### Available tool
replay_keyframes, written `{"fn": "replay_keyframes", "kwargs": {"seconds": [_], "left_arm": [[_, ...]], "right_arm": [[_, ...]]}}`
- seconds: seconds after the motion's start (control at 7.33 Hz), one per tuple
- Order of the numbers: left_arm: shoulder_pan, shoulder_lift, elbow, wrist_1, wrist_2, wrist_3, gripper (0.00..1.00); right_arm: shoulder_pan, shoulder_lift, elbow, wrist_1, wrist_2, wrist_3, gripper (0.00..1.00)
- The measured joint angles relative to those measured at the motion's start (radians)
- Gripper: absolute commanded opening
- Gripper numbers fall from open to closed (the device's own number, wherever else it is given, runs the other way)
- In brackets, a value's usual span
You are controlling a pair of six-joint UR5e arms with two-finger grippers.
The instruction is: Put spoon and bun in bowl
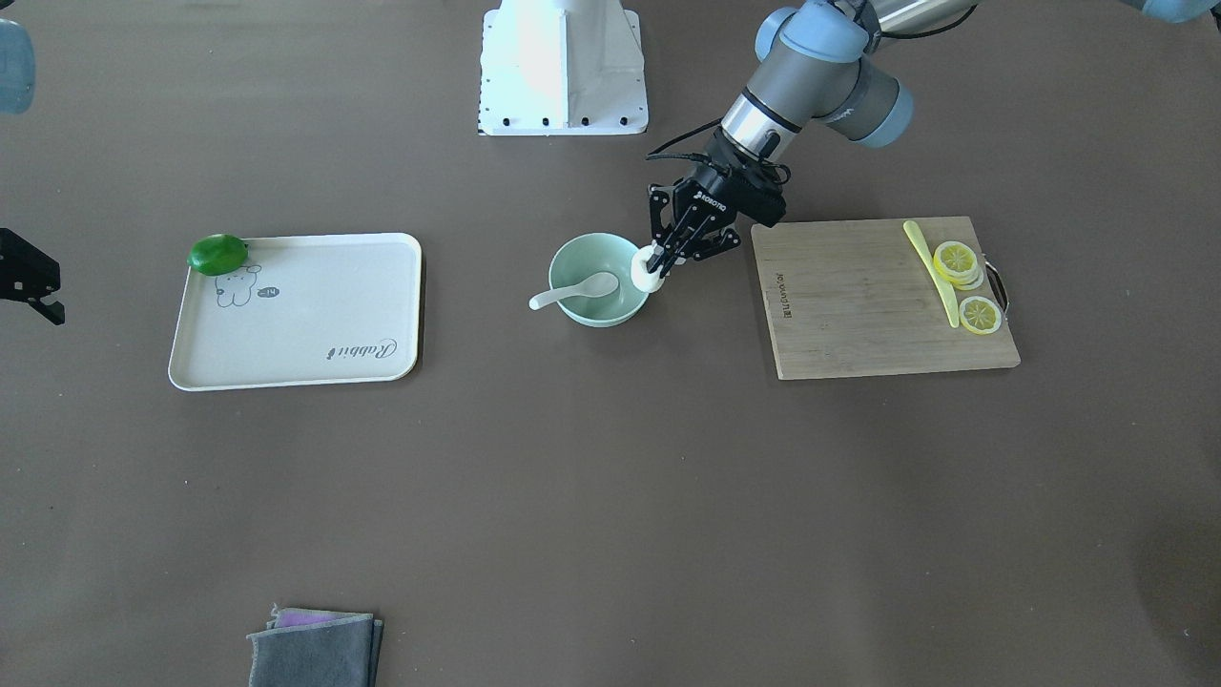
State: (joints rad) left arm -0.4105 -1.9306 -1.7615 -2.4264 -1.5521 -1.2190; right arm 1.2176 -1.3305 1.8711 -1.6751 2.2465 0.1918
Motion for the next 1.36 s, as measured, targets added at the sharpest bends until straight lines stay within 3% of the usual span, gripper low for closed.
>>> {"fn": "replay_keyframes", "kwargs": {"seconds": [0.14, 0.27, 0.95, 1.09, 1.36], "left_arm": [[0.040, -0.035, 0.015, 0.002, 0.037, -0.004, 0.35], [0.062, -0.063, 0.029, 0.004, 0.057, -0.007, 0.93], [0.057, -0.067, 0.024, 0.028, 0.051, 0.003, 0.98], [0.022, -0.055, 0.004, 0.097, -0.003, 0.004, 0.98], [-0.127, -0.037, -0.050, 0.309, -0.194, 0.044, 0.98]], "right_arm": [[0.002, -0.002, 0.000, 0.000, 0.001, -0.003, 1.00], [0.003, -0.003, 0.000, 0.000, 0.001, -0.003, 1.00], [0.042, -0.024, 0.003, -0.001, 0.000, 0.000, 1.00], [0.079, -0.055, 0.002, -0.001, -0.005, -0.004, 1.00], [0.157, -0.143, 0.000, -0.001, -0.004, -0.046, 1.00]]}}
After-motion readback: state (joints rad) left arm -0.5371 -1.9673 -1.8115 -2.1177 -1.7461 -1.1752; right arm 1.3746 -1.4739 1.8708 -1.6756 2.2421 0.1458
